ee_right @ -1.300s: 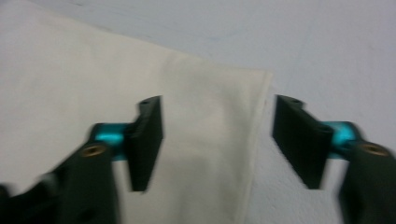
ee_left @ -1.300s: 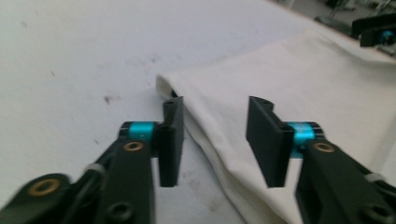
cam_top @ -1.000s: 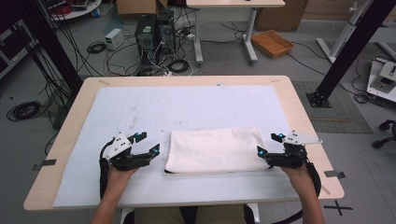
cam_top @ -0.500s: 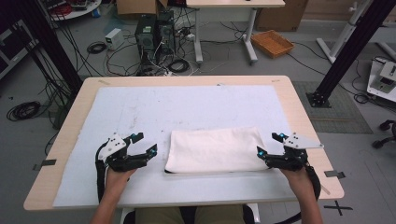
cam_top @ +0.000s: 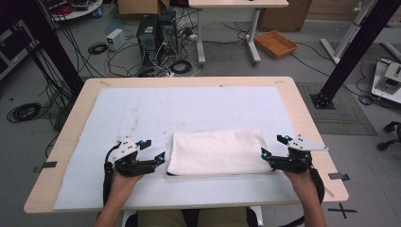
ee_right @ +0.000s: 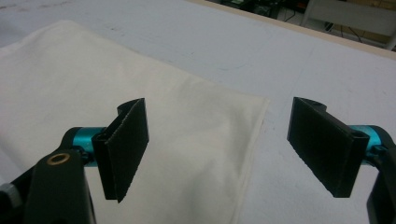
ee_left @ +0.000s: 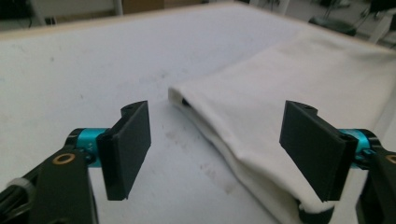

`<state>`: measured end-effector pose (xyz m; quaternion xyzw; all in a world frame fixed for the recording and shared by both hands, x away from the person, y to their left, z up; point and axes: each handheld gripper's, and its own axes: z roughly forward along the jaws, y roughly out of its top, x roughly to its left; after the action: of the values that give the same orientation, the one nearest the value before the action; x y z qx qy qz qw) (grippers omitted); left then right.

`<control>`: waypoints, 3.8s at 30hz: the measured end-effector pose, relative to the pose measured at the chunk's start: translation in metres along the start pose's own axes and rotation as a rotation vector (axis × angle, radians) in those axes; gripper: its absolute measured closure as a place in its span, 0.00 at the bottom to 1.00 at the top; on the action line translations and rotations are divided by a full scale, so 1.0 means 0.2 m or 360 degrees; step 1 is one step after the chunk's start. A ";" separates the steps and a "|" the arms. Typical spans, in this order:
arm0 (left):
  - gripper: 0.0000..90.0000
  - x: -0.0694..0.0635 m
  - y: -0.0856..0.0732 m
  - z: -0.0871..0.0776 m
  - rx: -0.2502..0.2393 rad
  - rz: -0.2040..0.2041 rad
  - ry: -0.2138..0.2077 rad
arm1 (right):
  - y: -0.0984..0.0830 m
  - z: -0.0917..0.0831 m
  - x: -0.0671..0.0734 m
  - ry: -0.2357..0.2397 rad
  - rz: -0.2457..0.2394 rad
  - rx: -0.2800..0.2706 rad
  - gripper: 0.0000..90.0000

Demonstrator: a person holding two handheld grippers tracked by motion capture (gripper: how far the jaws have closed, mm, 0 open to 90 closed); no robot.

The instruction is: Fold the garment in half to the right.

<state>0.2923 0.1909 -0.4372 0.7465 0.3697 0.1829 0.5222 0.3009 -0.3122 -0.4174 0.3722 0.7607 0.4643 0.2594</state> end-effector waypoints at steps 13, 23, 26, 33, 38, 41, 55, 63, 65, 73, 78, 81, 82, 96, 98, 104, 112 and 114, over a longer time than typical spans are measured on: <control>0.54 -0.11 -0.04 0.10 0.0372 -0.0173 -0.0094 | 0.01 0.05 0.03 0.0050 -0.0034 0.0038 0.23; 0.81 -0.19 -0.05 0.10 0.0454 -0.0061 0.0039 | 0.04 0.08 0.07 0.0071 -0.0092 0.0050 0.23; 0.88 -0.21 -0.05 0.10 0.0458 -0.0028 0.0028 | 0.08 0.11 0.11 0.0107 -0.0101 0.0057 0.23; 0.95 -0.21 -0.02 0.11 0.0535 -0.0105 0.0006 | 0.24 0.24 0.25 0.0228 -0.0178 0.0091 0.23; 0.96 -0.19 -0.02 0.11 0.0538 -0.0169 -0.0023 | 0.47 0.49 0.36 0.0310 -0.0210 0.0190 0.23; 0.96 -0.18 -0.02 0.11 0.0539 -0.0179 -0.0037 | 0.55 0.62 0.42 0.0328 -0.0225 0.0248 0.23; 0.96 -0.17 -0.03 0.10 0.0516 -0.0208 -0.0050 | 0.62 1.28 0.84 0.0428 -0.0559 0.0717 0.63; 0.96 -0.17 -0.01 0.08 0.0469 -0.0220 -0.0068 | 0.63 1.27 0.85 0.0493 -0.0601 0.0682 1.00; 0.96 -0.17 -0.01 0.07 0.0436 -0.0220 -0.0082 | 0.65 1.24 0.84 0.0503 -0.0563 0.0605 1.00; 0.96 -0.18 0.06 0.05 0.0277 -0.0284 -0.0256 | 0.69 1.08 0.74 0.0491 -0.0502 0.0383 1.00; 0.96 -0.22 0.12 0.10 0.0210 -0.0292 -0.0370 | 0.68 0.98 0.61 0.0472 -0.0411 0.0286 1.00; 0.96 -0.24 0.17 0.16 0.0182 -0.0327 -0.0446 | 0.66 0.92 0.54 0.0448 -0.0356 0.0247 1.00; 0.96 -0.25 0.19 0.17 0.0186 -0.0326 -0.0463 | 0.66 0.90 0.51 0.0431 -0.0336 0.0231 1.00; 0.96 -0.52 0.44 0.53 0.0329 -0.0214 -0.0624 | 0.50 0.70 0.22 0.0284 -0.0168 0.0188 1.00; 0.96 -0.55 0.45 0.57 0.0350 -0.0214 -0.0634 | 0.48 0.68 0.18 0.0275 -0.0151 0.0181 1.00; 0.96 -0.63 0.47 0.72 0.0408 -0.0229 -0.0669 | 0.44 0.63 0.10 0.0221 -0.0115 0.0190 1.00; 0.96 -0.71 0.48 0.86 0.0463 -0.0245 -0.0659 | 0.36 0.56 -0.01 0.0166 -0.0086 0.0219 1.00; 0.96 -0.73 0.48 0.89 0.0478 -0.0244 -0.0659 | 0.34 0.54 -0.04 0.0145 -0.0076 0.0223 1.00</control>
<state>0.3489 -0.0495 -0.4024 0.8068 0.3336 -0.0708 0.4824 0.4083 -0.2435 -0.4038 0.3498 0.8110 0.4200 0.2088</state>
